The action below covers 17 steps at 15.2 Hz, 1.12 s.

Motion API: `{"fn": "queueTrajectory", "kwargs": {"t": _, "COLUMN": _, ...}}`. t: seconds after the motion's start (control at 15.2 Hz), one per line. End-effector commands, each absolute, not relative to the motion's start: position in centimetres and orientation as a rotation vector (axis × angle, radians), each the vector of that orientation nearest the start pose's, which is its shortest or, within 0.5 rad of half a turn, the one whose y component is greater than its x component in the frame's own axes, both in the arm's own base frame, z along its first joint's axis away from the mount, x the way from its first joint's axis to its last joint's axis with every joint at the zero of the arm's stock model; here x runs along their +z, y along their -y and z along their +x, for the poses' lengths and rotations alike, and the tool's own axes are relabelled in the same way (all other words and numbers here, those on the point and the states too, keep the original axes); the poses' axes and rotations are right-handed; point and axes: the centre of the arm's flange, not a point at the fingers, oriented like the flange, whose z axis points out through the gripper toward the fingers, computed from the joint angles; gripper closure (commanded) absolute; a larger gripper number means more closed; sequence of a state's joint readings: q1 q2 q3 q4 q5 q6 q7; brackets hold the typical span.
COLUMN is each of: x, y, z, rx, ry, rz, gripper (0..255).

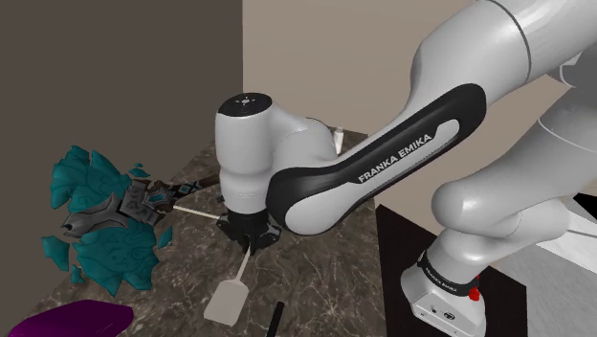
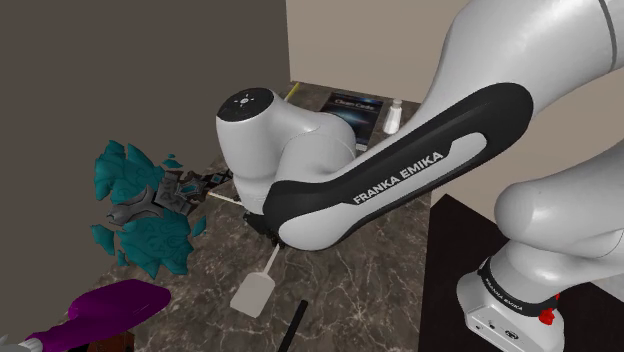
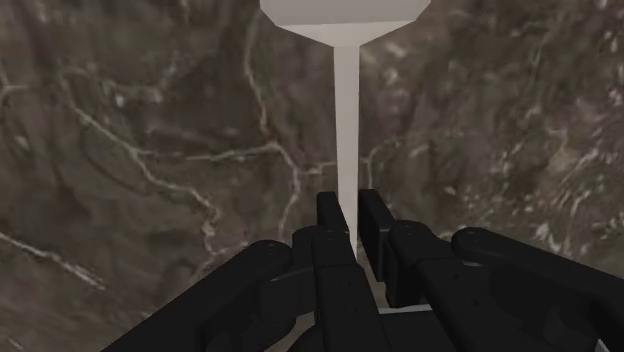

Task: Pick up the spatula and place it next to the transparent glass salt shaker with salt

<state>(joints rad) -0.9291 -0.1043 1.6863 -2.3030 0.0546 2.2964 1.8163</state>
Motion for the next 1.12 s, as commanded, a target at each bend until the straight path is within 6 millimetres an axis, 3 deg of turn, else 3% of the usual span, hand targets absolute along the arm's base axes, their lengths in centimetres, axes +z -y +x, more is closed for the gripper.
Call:
{"fn": "queueTrajectory", "kwargs": {"t": 0.0, "x": 34.8, "y": -35.3, "z": 37.0, "rx": -0.09, "ry": -1.653, "rz": -2.71, "gripper": 255}}
{"fn": "queueTrajectory", "kwargs": {"t": 1.06, "x": 43.2, "y": -35.3, "z": 37.0, "rx": -0.09, "ry": -1.653, "rz": -2.71, "gripper": 255}}
